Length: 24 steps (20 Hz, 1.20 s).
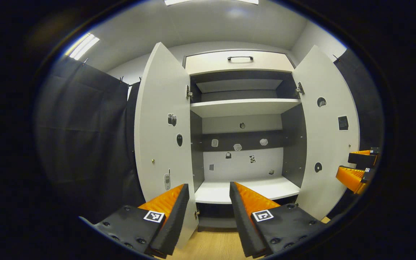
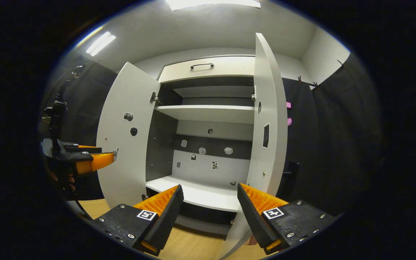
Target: Open the right door of the double-door shoe cabinet with the right hand, and open the left door with the left hand.
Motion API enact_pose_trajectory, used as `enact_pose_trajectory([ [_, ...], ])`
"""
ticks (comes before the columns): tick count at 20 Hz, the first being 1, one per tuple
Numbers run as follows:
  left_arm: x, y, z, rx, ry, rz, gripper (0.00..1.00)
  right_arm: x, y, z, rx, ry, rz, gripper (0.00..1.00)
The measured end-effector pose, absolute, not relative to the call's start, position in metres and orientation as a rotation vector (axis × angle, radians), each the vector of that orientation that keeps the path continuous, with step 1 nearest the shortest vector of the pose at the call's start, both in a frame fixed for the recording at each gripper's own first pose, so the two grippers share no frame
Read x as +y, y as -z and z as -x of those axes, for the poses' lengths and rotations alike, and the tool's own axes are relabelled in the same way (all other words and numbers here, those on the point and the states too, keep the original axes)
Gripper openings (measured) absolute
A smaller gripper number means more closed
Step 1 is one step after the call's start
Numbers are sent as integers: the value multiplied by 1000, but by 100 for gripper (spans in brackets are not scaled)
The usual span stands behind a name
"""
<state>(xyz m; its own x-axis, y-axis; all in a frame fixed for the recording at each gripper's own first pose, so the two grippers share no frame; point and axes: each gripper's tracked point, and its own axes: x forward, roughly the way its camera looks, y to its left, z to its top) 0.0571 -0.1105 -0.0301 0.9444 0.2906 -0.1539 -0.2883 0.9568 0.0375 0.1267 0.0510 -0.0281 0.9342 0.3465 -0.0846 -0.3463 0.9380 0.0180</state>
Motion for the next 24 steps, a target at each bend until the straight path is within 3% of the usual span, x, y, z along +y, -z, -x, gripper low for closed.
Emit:
enact_pose_trajectory([
  [2,-105,20,-61,130,-278,-26,84,52,24,-127,81,-331,-11,92],
  [5,-94,6,-61,107,-256,-27,93,62,18,-121,91,-322,-21,92],
  [17,-45,4,-38,117,-178,-3,95,98,-3,-102,100,-201,18,93],
  [24,-16,7,-12,146,-246,-20,96,105,-9,-90,114,-213,19,94],
])
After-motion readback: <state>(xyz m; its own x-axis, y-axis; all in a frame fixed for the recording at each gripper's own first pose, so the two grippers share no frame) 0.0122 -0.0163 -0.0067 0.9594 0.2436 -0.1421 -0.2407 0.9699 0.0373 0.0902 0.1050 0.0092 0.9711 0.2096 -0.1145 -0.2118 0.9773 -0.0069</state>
